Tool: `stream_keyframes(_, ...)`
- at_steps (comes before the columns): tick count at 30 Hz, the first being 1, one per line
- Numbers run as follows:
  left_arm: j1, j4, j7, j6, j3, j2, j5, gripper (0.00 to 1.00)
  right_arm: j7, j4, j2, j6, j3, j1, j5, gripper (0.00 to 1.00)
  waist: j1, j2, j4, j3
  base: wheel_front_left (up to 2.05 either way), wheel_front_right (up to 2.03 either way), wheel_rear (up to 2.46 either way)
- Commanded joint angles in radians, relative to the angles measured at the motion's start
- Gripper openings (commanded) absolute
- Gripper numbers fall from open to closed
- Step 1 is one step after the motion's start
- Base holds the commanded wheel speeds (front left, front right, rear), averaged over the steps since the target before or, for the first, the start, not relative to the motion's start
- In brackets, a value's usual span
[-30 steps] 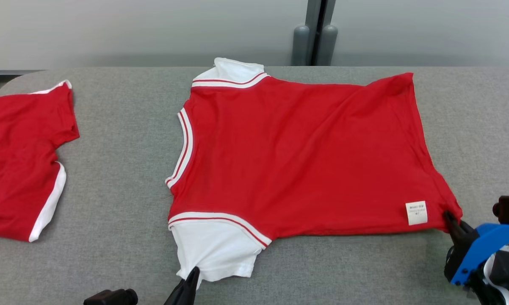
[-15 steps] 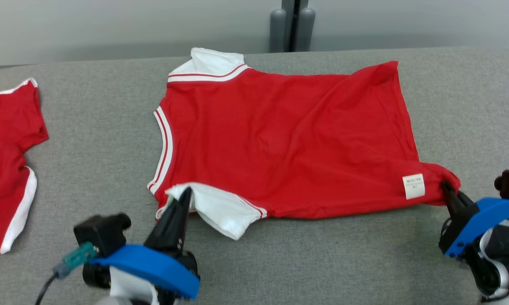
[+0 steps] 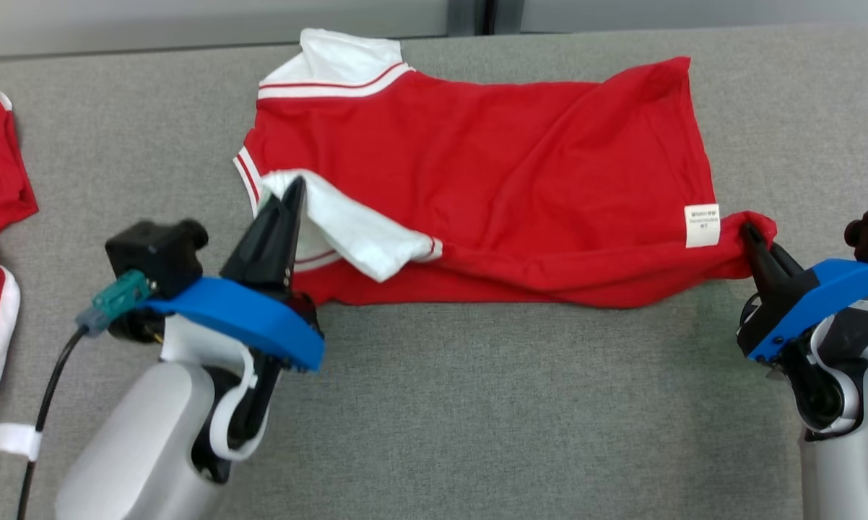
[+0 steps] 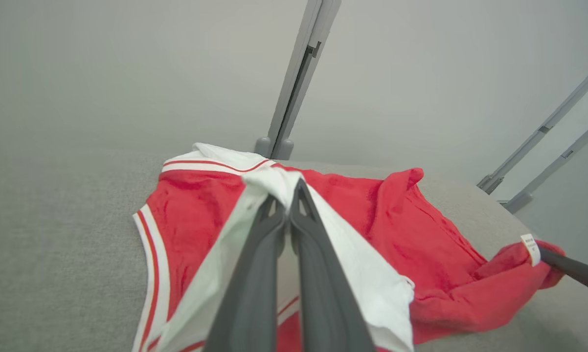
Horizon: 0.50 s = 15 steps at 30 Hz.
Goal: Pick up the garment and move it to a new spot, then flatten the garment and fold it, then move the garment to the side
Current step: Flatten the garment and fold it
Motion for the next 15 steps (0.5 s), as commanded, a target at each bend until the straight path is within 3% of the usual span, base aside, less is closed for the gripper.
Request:
stream_keyframes(1,-0.046,0.020,-0.008,-0.009,-0.008,0.010,0.031,0.00,-0.013,0.010,-0.001,0.001,0.000,-0.019,0.001,0.00,-0.0002,0.0000,0.004,0.015,0.00,0.00,0.00)
stream_keyframes(10,-0.198,0.143,0.006,-0.036,-0.033,-0.008,0.077,0.00,-0.071,0.063,0.000,0.001,0.017,-0.059,0.011,0.00,-0.0002,0.0000,-0.007,0.083,0.00,0.00,0.00)
stream_keyframes(11,-0.206,0.155,0.004,-0.039,-0.034,-0.010,0.079,0.00,-0.078,0.067,0.000,0.001,0.023,-0.064,0.013,0.32,-0.0002,0.0000,-0.009,0.088,0.00,0.00,0.00)
stream_keyframes(12,-0.213,0.167,0.002,-0.039,-0.034,-0.012,0.080,0.00,-0.087,0.072,0.000,0.001,0.028,-0.068,0.015,0.83,-0.0002,0.0000,-0.010,0.092,0.00,0.00,0.00)
stream_keyframes(13,-0.216,0.179,0.004,-0.039,-0.036,-0.014,0.081,0.26,-0.095,0.077,0.000,0.001,0.031,-0.070,0.020,1.00,-0.0002,0.0000,-0.012,0.095,0.00,0.00,0.00)
stream_keyframes(15,-0.218,0.199,0.003,-0.036,-0.040,-0.015,0.081,1.00,-0.115,0.083,-0.001,0.001,0.037,-0.080,0.021,1.00,-0.0002,0.0000,-0.013,0.096,0.00,0.00,0.00)
